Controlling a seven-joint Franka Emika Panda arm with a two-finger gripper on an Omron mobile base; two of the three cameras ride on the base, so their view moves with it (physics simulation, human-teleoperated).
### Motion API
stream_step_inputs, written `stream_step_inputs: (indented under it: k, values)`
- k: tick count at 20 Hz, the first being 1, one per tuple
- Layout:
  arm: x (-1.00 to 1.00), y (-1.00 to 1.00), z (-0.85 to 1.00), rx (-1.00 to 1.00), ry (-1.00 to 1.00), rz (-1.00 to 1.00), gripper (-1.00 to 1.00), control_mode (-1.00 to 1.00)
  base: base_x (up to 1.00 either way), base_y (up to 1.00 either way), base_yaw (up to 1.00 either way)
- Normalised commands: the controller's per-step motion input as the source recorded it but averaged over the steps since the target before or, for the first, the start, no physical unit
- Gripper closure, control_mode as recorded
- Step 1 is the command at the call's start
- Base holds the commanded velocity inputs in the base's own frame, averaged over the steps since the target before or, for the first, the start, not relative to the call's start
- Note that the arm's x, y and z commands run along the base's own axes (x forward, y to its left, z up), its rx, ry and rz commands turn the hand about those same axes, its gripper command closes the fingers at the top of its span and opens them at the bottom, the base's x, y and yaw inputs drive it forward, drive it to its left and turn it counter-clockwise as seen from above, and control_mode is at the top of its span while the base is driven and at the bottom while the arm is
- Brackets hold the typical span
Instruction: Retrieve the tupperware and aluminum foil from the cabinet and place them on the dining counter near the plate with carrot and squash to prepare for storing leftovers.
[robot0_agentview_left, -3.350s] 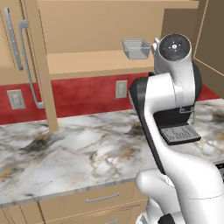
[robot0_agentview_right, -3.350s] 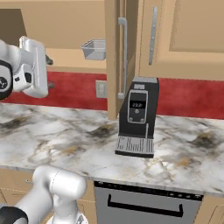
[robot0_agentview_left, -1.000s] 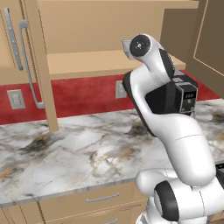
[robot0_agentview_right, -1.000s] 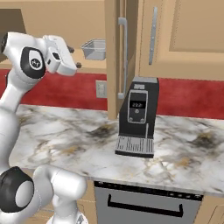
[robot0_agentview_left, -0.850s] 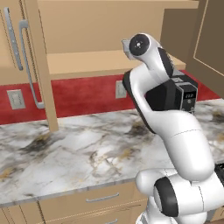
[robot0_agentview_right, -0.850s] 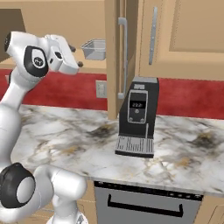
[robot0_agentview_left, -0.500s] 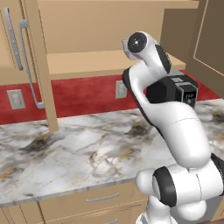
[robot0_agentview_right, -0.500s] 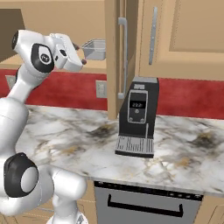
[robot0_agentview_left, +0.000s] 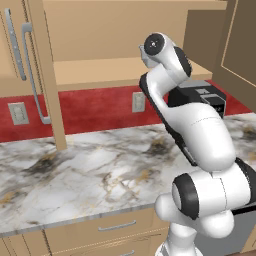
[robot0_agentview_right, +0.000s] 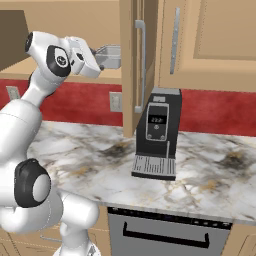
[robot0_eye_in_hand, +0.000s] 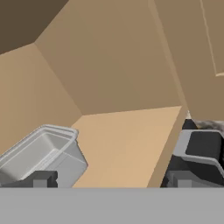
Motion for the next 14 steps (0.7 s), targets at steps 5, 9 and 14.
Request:
stream_step_inputs:
  k: [5, 9, 14]
  values:
    - [0.26, 0.0, 0.0, 0.0, 0.05, -0.03, -1.0, -1.0, 0.0, 0.0, 0.0]
    - [0.09, 0.0, 0.01, 0.0, 0.04, -0.09, -1.0, -1.0, 0.0, 0.0, 0.0]
    - [0.14, 0.0, 0.0, 0.0, 0.0, -0.08, -1.0, -1.0, 0.0, 0.0, 0.0]
